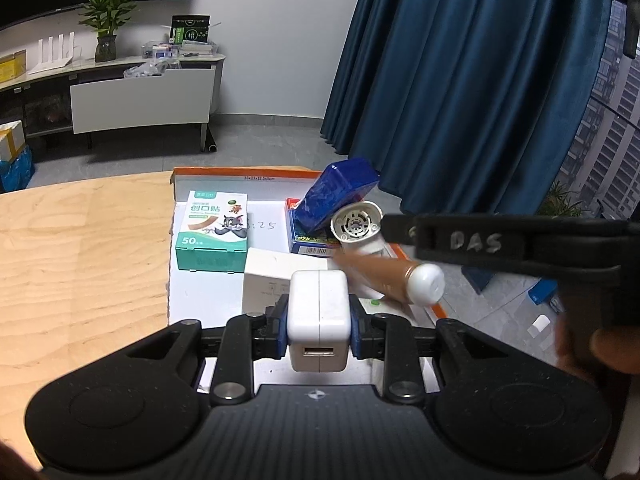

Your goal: Organize rigid objects

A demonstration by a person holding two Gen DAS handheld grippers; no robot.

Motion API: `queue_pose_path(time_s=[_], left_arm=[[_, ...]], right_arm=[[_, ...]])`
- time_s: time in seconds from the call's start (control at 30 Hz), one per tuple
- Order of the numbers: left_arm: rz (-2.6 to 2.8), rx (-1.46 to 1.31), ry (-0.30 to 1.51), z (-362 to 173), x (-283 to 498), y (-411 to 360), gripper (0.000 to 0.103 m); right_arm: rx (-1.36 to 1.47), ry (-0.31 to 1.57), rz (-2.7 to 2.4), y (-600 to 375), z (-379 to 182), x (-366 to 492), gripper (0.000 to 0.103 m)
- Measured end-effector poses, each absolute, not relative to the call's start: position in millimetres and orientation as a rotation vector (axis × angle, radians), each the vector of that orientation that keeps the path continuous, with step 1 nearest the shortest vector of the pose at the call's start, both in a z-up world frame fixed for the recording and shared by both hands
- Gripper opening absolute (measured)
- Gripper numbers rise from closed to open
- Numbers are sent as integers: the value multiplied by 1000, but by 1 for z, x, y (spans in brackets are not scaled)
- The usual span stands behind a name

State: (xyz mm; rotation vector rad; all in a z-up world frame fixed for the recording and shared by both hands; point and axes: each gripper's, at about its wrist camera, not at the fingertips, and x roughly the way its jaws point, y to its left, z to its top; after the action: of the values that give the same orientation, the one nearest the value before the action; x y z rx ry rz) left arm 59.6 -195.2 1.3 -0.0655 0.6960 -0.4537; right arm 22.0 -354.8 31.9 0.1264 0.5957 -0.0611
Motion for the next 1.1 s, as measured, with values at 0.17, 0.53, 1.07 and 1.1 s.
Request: queue_pose_path(time_s=[0.17, 0.53, 1.07, 1.1], left_arm=[[-457, -66, 699, -1, 62, -198, 29], [-416, -60, 706, 12, 53, -196, 73], [-313, 20, 753, 31, -2, -191, 103], [-308, 28, 756, 29, -6, -192, 103]], right_arm=[[118, 576, -79, -356, 34, 8, 66], [138, 544, -117, -361, 45, -21, 75], [181, 532, -159, -357, 53, -91, 88], [186, 540, -160, -356, 50, -95, 88]])
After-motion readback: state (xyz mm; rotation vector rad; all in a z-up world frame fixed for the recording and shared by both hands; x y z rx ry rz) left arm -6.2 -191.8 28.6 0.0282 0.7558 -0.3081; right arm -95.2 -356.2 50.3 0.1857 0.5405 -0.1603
